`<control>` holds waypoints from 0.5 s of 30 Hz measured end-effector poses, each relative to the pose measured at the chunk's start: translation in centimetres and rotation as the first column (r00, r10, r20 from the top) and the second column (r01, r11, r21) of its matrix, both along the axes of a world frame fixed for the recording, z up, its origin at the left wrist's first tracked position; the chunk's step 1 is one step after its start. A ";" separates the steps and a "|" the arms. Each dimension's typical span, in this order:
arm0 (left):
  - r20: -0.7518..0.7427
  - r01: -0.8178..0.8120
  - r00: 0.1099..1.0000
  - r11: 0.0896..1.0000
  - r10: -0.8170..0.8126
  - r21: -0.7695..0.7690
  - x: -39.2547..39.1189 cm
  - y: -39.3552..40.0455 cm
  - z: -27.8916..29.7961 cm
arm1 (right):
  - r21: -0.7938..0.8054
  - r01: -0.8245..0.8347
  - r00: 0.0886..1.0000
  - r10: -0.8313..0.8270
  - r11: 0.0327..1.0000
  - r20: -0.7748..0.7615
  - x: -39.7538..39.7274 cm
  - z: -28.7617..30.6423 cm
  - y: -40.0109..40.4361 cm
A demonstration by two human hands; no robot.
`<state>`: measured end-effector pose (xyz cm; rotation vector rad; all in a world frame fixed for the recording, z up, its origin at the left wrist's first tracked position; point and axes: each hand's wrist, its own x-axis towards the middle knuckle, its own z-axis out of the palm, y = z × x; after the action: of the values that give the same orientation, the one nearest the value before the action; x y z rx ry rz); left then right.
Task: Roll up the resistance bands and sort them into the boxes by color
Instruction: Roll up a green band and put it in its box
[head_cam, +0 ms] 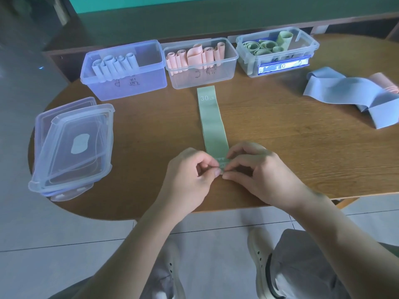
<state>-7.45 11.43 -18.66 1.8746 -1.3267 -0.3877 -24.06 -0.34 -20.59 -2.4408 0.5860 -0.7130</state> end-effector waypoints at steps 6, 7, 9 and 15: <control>0.129 0.046 0.991 0.995 -0.034 -0.092 -0.3 -0.1 -0.5 | 0.099 0.133 0.989 -0.138 0.986 0.055 0.6 -0.4 0.3; 0.210 0.060 0.977 0.992 -0.035 -0.114 -0.3 -0.1 -0.7 | 0.107 0.153 0.986 -0.159 0.982 0.049 0.8 -0.4 0.3; 0.339 0.081 0.940 0.985 -0.025 -0.152 -0.4 0.0 -1.3 | 0.111 0.169 0.984 -0.175 0.979 0.046 1.0 -0.4 0.4; 0.389 0.115 0.921 0.973 -0.029 -0.200 0.0 0.4 -1.6 | 0.151 0.249 0.967 -0.254 0.957 0.013 1.4 0.0 -0.1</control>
<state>-7.42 11.82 -20.30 1.7725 -1.6280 0.0993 -22.65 -0.44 -20.62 -2.2358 0.9153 -0.7775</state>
